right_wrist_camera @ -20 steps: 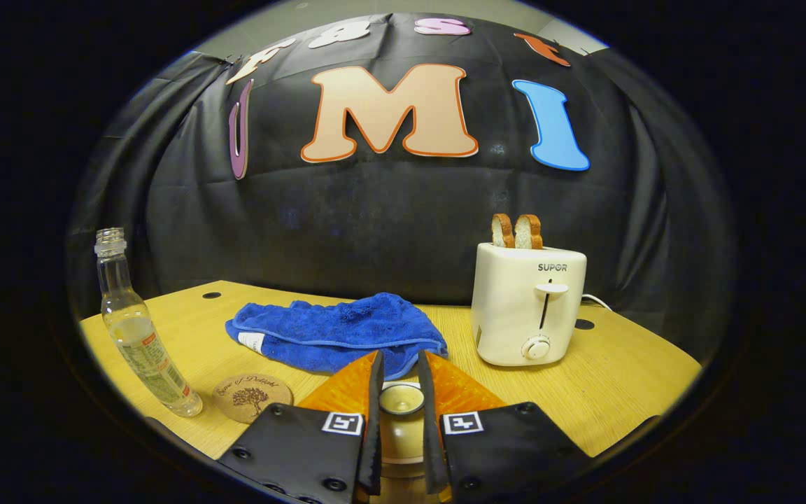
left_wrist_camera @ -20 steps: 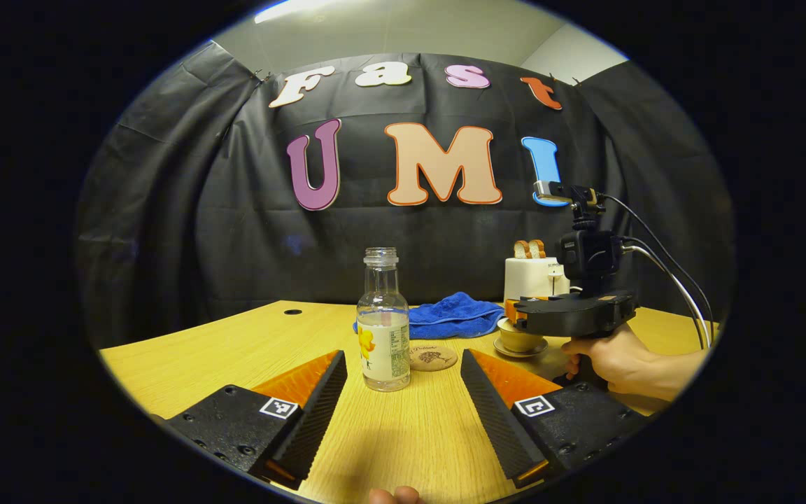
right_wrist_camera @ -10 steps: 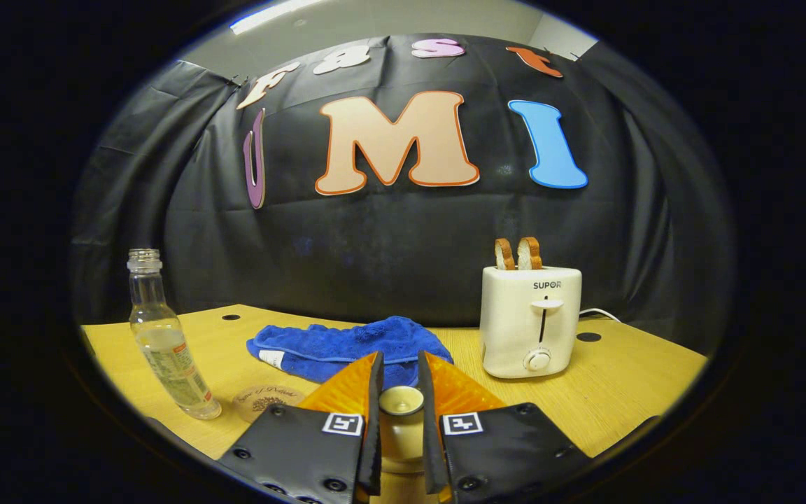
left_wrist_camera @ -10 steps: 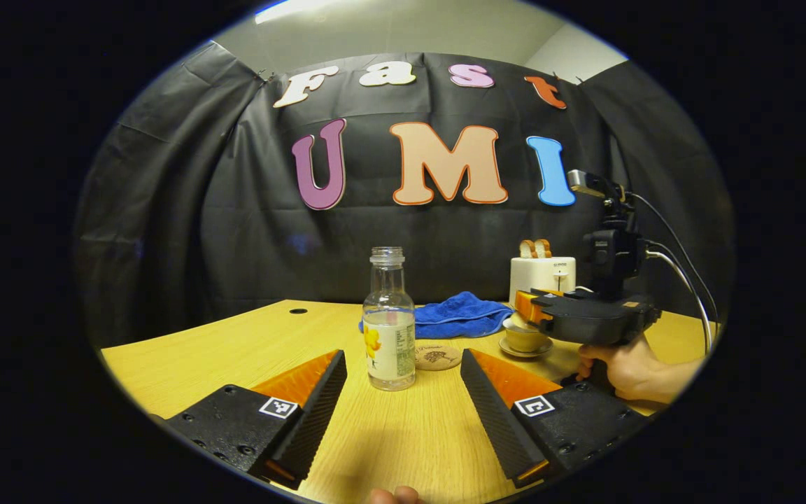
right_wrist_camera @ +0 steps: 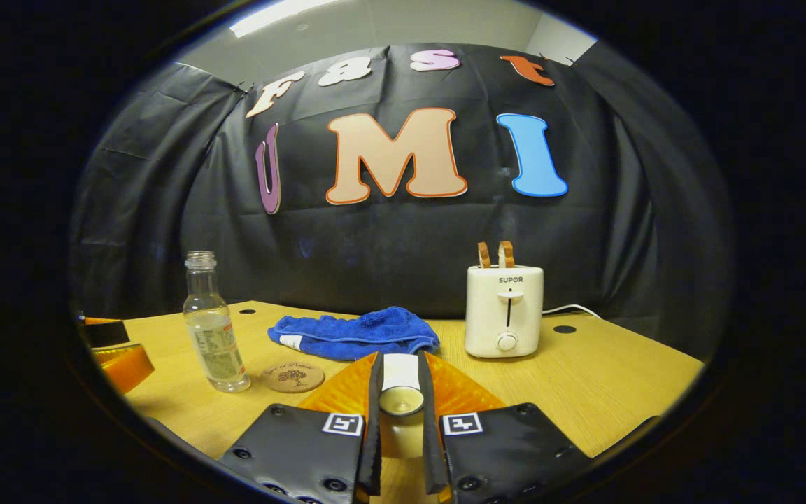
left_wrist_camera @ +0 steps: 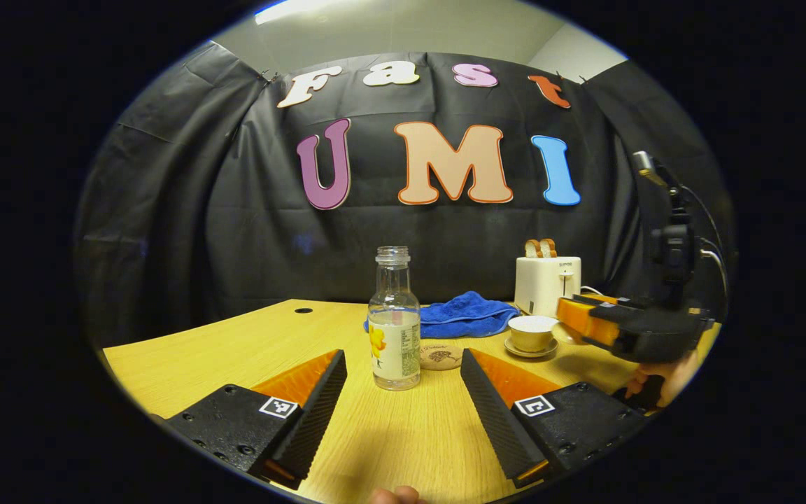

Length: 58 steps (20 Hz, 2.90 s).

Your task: Open the teacup lid with one hand, grasp the water bottle and pour water into the teacup with the other hand; after pouring, place the water bottle on the coaster and then close the teacup lid.

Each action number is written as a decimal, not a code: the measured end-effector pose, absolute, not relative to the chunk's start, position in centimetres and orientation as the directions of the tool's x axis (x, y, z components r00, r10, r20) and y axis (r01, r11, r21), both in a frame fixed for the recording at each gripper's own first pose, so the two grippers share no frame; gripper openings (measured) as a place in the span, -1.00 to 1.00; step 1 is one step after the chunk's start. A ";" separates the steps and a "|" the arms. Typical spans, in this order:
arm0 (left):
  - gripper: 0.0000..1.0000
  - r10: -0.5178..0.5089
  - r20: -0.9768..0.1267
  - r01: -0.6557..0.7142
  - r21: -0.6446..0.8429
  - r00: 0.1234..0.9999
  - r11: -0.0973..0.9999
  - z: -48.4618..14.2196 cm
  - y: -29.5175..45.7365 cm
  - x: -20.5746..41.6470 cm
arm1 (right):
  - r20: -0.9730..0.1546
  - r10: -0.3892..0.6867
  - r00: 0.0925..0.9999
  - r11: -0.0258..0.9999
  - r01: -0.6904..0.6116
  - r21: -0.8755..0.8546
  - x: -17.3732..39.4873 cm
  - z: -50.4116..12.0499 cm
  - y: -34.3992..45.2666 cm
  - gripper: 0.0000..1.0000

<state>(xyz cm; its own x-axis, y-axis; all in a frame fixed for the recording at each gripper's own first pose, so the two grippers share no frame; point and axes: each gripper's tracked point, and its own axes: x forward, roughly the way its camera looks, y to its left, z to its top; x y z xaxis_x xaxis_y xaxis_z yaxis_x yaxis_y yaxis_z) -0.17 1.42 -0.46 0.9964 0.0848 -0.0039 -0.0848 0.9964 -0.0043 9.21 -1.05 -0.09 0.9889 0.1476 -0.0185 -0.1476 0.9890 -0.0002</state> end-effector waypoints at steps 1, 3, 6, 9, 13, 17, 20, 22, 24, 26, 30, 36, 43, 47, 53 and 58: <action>0.92 0.087 -0.004 -0.087 -0.004 0.996 0.996 -0.4 1.4 -0.1 | -0.013 0.151 0.988 0.988 -0.151 0.000 8.2 0.1 -1.5 -0.46; 0.92 0.088 -0.001 -0.088 -0.004 0.996 0.996 -0.5 1.4 0.6 | -0.012 0.149 0.989 0.989 -0.149 0.001 6.6 0.2 -2.5 -0.46; 0.92 0.117 -0.002 -0.117 -0.002 0.993 0.993 -0.6 2.1 1.9 | -0.014 0.145 0.989 0.989 -0.145 0.000 4.9 0.2 -3.5 -0.47; 0.92 0.122 0.002 -0.122 0.000 0.993 0.993 -0.5 2.4 3.7 | -0.013 0.144 0.989 0.990 -0.144 -0.001 4.2 0.4 -3.9 -0.47; 0.92 0.114 -0.004 -0.114 -0.002 0.993 0.993 -0.7 2.8 6.1 | -0.013 0.146 0.989 0.989 -0.146 -0.001 4.1 0.2 -4.0 -0.46; 0.92 0.120 -0.002 -0.120 0.000 0.993 0.993 -0.6 3.4 8.0 | -0.013 0.145 0.989 0.989 -0.145 -0.001 4.1 0.2 -4.0 -0.46; 0.92 0.100 -0.004 -0.100 -0.001 0.995 0.995 -0.7 3.2 9.3 | -0.013 0.145 0.989 0.989 -0.145 -0.001 4.1 0.2 -4.0 -0.46; 0.92 0.098 -0.002 -0.098 0.000 0.995 0.995 -0.6 3.4 9.9 | -0.013 0.144 0.990 0.990 -0.144 -0.001 4.1 0.2 -4.0 -0.46; 0.92 0.090 -0.002 -0.090 -0.001 0.996 0.996 -0.7 3.3 10.7 | -0.013 0.141 0.990 0.990 -0.141 -0.002 4.0 0.2 -4.0 -0.46; 0.99 0.077 -0.002 -0.077 -0.001 0.997 0.997 -0.7 3.2 11.4 | -0.013 0.140 0.990 0.990 -0.140 -0.002 3.9 0.2 -4.1 -0.46; 0.92 0.073 -0.003 -0.073 -0.001 0.997 0.997 -0.7 3.4 12.9 | -0.012 0.142 0.990 0.990 -0.142 -0.001 3.9 0.2 -4.0 -0.46; 0.91 0.055 0.001 -0.055 -0.001 0.998 0.998 -0.6 3.1 14.3 | -0.011 0.142 0.990 0.990 -0.142 -0.001 3.9 0.2 -4.0 -0.46; 0.41 0.027 -0.003 -0.027 -0.006 1.000 1.000 -0.8 2.7 14.5 | -0.012 0.143 0.990 0.990 -0.143 -0.001 3.9 0.2 -4.0 -0.46; 0.36 -0.021 -0.018 0.023 0.092 1.000 0.995 -1.1 0.9 14.5 | -0.011 0.109 0.994 0.994 -0.110 -0.002 4.2 0.3 -6.0 -0.46; 0.36 -0.075 -0.067 0.100 0.643 0.995 0.759 -2.7 -2.8 15.6 | -0.008 0.054 0.998 0.999 -0.054 -0.003 4.2 0.4 -9.7 -0.47; 0.36 -0.080 -0.156 0.175 0.851 0.984 0.496 -5.3 -4.9 17.0 | -0.007 0.050 0.999 0.999 -0.050 -0.004 3.9 0.5 -10.6 -0.47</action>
<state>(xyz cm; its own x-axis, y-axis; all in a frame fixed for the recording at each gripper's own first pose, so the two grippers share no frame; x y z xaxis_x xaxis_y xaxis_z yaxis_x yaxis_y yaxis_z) 17.00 -4.87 -5.30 0.9844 -0.0801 -0.1563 0.1754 0.4958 0.8505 3.91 -10.55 0.51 0.9987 0.0501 -0.0066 -0.0501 0.9987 -0.0039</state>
